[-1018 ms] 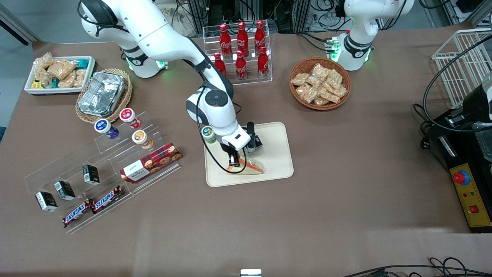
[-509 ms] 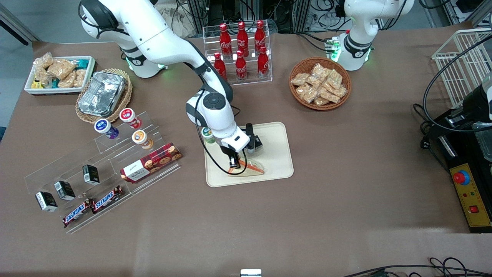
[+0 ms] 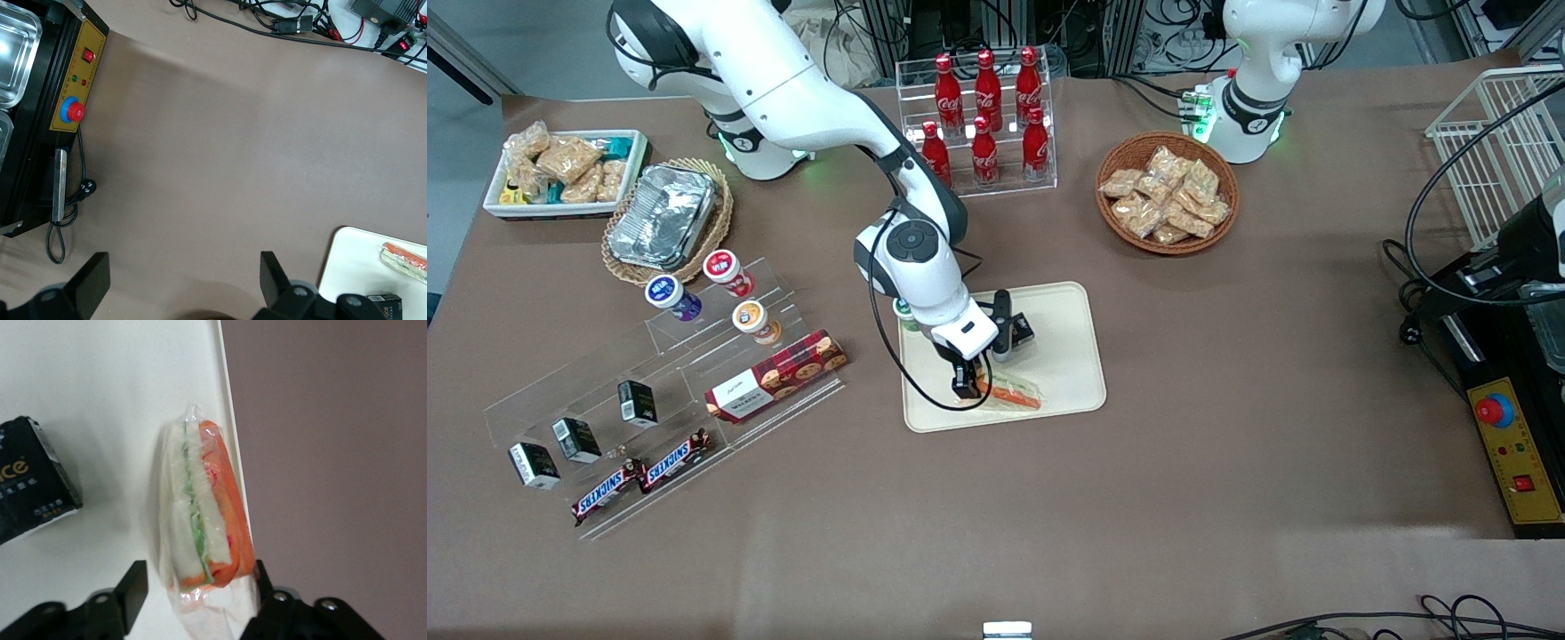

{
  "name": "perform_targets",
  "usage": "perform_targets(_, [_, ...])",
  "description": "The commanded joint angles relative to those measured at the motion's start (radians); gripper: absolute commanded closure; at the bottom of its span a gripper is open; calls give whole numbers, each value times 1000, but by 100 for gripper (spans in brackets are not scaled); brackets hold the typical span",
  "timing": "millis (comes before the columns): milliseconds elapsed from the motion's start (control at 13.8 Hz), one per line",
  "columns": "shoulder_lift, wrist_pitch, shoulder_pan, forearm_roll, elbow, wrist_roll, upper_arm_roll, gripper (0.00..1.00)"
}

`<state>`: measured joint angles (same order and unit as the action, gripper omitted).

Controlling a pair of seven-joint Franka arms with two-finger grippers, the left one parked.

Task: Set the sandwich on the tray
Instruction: 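Open the right gripper and release the sandwich on the tray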

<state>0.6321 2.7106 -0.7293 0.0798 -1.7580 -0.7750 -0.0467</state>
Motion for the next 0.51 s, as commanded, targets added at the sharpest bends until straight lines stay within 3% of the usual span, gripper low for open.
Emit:
perform_targets(0, [9, 11, 10, -32, 15, -26, 11, 1])
perform_targets(218, [-17, -11, 10, -49, 6, -15, 13, 1])
perform_targets(436, [-112, -212, 11, -193, -11, 0, 2, 1])
